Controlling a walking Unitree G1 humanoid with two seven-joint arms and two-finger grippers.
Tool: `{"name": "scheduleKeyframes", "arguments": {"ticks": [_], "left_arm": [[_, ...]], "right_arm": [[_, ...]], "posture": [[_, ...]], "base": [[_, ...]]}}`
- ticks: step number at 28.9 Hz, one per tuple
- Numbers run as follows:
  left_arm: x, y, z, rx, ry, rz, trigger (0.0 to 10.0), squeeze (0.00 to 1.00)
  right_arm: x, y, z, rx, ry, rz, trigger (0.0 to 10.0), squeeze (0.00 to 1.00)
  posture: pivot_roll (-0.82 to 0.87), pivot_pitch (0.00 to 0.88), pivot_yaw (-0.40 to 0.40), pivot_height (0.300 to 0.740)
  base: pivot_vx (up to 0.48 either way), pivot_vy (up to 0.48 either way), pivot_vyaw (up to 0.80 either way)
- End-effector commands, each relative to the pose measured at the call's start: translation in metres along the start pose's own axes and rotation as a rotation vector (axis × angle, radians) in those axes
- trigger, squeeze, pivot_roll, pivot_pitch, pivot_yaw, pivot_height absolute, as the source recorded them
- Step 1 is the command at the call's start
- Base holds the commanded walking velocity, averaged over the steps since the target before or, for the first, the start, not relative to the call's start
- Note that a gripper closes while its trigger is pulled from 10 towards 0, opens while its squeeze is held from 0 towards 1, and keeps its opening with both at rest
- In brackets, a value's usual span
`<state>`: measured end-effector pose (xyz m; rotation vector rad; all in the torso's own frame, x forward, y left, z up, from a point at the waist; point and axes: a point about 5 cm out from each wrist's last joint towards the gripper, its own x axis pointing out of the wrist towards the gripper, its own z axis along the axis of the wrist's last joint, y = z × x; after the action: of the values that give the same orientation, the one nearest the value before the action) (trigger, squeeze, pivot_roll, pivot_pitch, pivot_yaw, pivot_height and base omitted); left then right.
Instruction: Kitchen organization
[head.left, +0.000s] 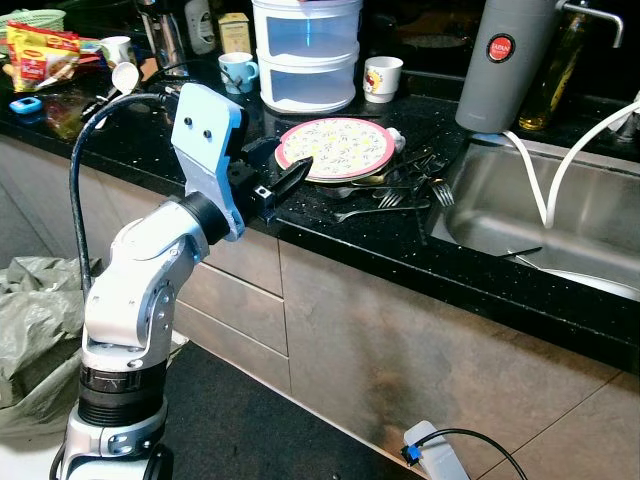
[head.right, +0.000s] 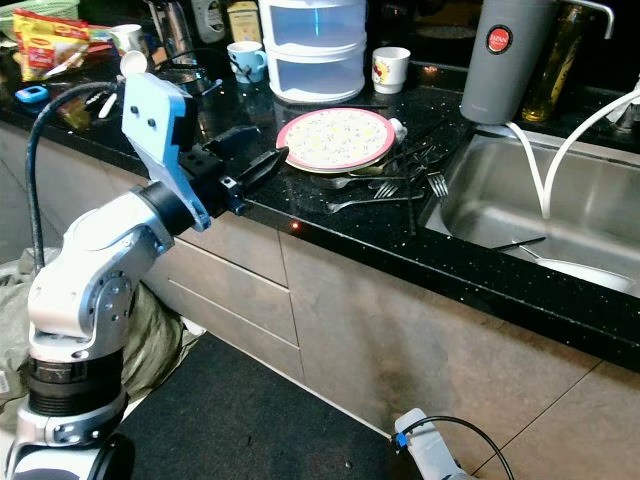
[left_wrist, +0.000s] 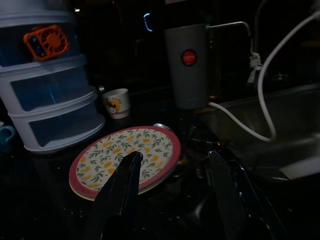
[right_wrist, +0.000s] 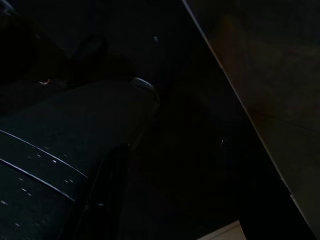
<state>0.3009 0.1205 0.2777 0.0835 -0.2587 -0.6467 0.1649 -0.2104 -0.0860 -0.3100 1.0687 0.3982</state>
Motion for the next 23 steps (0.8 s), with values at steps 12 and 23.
{"name": "scheduleKeyframes", "arguments": {"ticks": [12, 23], "left_arm": [[-0.002, 0.009, 0.004, 0.041, -0.016, 0.008, 10.0, 0.00], [-0.009, 0.039, 0.010, 0.214, 0.021, 0.097, 10.0, 0.00]], "right_arm": [[0.000, 0.001, -0.001, -0.001, 0.012, 0.003, 10.0, 0.00], [0.000, 0.000, 0.000, -0.004, 0.002, -0.009, 10.0, 0.00]], "posture": [[0.01, 0.000, 0.018, 0.740], [0.01, 0.000, 0.017, 0.740]], "base": [[0.000, 0.000, -0.15], [0.000, 0.000, -0.15]]}}
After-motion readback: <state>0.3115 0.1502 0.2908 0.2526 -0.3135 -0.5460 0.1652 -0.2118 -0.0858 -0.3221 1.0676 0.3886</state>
